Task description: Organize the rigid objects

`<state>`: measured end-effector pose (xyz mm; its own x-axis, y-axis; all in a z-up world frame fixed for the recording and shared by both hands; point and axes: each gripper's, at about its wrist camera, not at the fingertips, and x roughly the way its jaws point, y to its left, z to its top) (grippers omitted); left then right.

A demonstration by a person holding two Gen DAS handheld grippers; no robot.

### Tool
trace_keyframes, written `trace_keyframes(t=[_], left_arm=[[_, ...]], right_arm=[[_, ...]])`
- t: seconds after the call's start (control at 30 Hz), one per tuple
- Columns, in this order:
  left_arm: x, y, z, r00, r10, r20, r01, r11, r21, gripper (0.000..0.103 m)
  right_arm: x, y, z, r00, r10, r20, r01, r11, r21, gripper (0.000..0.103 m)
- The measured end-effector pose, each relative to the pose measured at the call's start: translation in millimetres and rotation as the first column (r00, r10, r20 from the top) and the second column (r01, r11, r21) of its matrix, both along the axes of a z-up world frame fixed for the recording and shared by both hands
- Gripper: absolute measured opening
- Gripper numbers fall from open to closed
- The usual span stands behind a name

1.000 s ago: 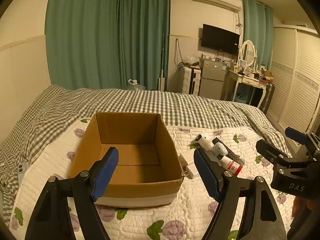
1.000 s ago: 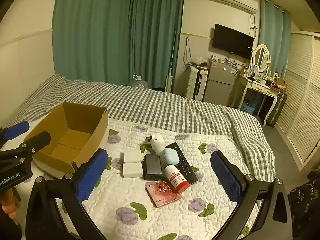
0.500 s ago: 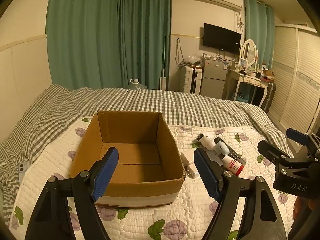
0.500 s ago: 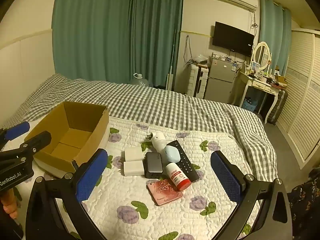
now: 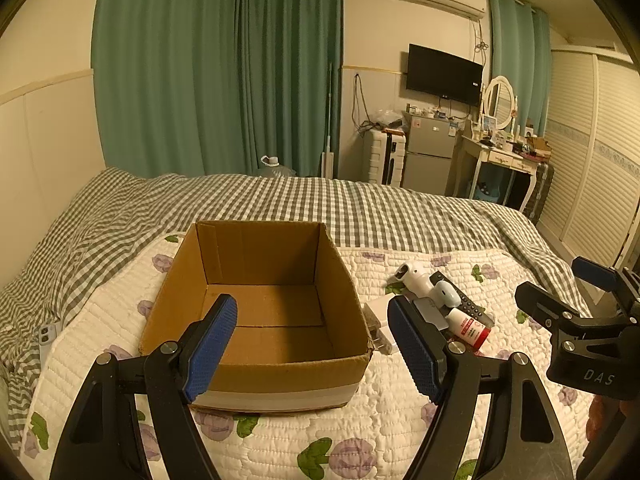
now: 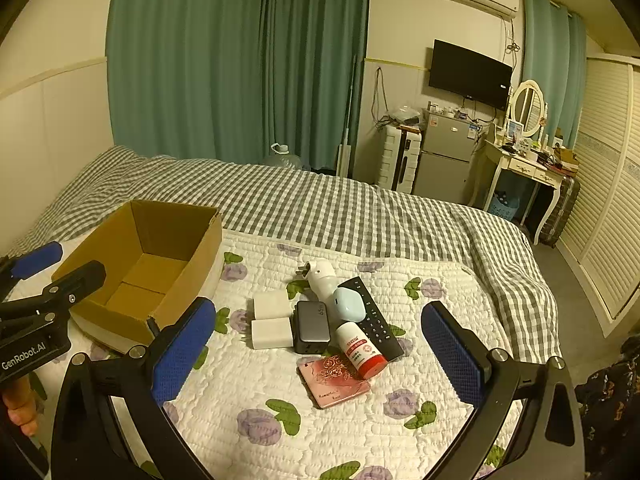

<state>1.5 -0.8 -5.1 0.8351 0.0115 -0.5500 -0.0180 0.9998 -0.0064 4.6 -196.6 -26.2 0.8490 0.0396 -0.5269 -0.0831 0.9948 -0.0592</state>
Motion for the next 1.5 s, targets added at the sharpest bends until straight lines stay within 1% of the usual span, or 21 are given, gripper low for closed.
trace_keyframes(t=[1.5], left_arm=[[-0.1, 1.4, -0.5, 1.0, 0.0, -0.001, 0.0, 1.0, -0.004, 0.08]], right_arm=[[0.6, 1.6, -4.2, 1.0, 0.016, -0.01, -0.015, 1.0, 0.01, 0.103]])
